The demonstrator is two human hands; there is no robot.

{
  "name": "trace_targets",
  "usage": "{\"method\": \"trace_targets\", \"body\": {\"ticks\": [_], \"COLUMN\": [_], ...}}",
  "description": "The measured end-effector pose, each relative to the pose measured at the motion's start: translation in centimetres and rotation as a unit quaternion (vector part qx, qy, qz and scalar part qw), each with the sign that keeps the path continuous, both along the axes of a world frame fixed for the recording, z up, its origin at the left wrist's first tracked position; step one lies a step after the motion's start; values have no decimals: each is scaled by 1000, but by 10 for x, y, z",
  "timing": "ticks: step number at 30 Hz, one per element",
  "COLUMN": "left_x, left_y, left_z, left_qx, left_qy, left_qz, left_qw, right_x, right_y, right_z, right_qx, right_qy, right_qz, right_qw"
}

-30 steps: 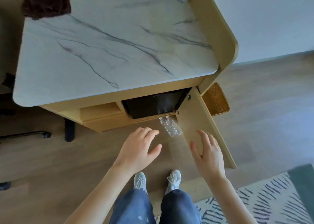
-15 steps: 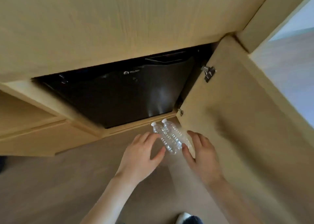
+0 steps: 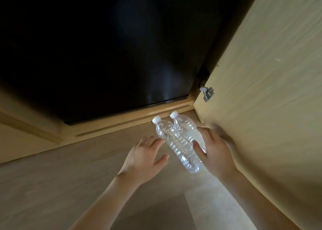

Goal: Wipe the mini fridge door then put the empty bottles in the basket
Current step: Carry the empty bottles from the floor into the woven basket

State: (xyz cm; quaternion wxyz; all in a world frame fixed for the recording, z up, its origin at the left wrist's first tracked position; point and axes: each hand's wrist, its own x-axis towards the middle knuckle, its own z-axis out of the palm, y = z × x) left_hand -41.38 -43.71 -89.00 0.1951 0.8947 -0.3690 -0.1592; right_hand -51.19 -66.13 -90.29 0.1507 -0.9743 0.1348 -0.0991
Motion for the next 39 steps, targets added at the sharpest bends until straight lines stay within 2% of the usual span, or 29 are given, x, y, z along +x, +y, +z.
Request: {"method": "trace_targets", "body": {"ticks": [2, 5, 8, 11, 16, 23, 27, 31, 35, 39], "left_x": [1, -5, -11, -14, -20, -38, -60, -79, -98, -118], "left_y": [-4, -13, -27, -42, -49, -33, 0, 37, 67, 82], "left_z": [-4, -8, -11, -21, -40, -29, 28, 115, 224, 367], "left_qx": [-7, -11, -10, -35, -77, -97, -84, -77, -85, -106], "left_qy": [11, 90, 223, 306, 341, 356, 355, 349, 343, 348], "left_qz": [10, 76, 154, 199, 268, 337, 354, 371, 390, 400], "left_qw": [1000, 993, 963, 930, 898, 866, 861, 857, 850, 841], "right_x": [5, 12, 20, 21, 5, -17, -36, -56, -76, -94], "right_y": [-1, -5, -6, 0, 10, 33, 59, 89, 112, 128], "right_z": [-7, -17, -22, -25, -33, -24, 24, 107, 222, 363], "right_qx": [9, 46, 93, 160, 262, 351, 372, 395, 416, 444], "right_qy": [22, 70, 60, 32, 91, 47, 44, 54, 57, 45], "right_qz": [11, 26, 21, -16, -85, -150, -170, -182, -192, -194], "right_qw": [1000, 996, 994, 987, 957, 923, 911, 899, 887, 874]}}
